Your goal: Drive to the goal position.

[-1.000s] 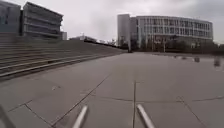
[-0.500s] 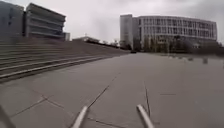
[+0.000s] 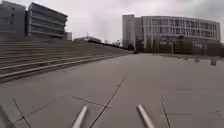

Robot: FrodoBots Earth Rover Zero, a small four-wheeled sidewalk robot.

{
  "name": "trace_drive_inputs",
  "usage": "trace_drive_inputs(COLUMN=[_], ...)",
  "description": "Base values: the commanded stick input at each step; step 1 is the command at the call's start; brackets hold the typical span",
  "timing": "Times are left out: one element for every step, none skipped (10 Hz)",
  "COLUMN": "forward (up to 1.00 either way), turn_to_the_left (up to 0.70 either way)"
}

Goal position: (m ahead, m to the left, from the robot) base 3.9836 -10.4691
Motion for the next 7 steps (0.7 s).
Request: trace_drive_inputs(forward=[1.0, 1.0, 1.0, 1.0, 1.0, 1.0, 1.0], turn_to_the_left=[0.0, -0.05, -0.27, -0.27, -0.27, -0.27, -0.27])
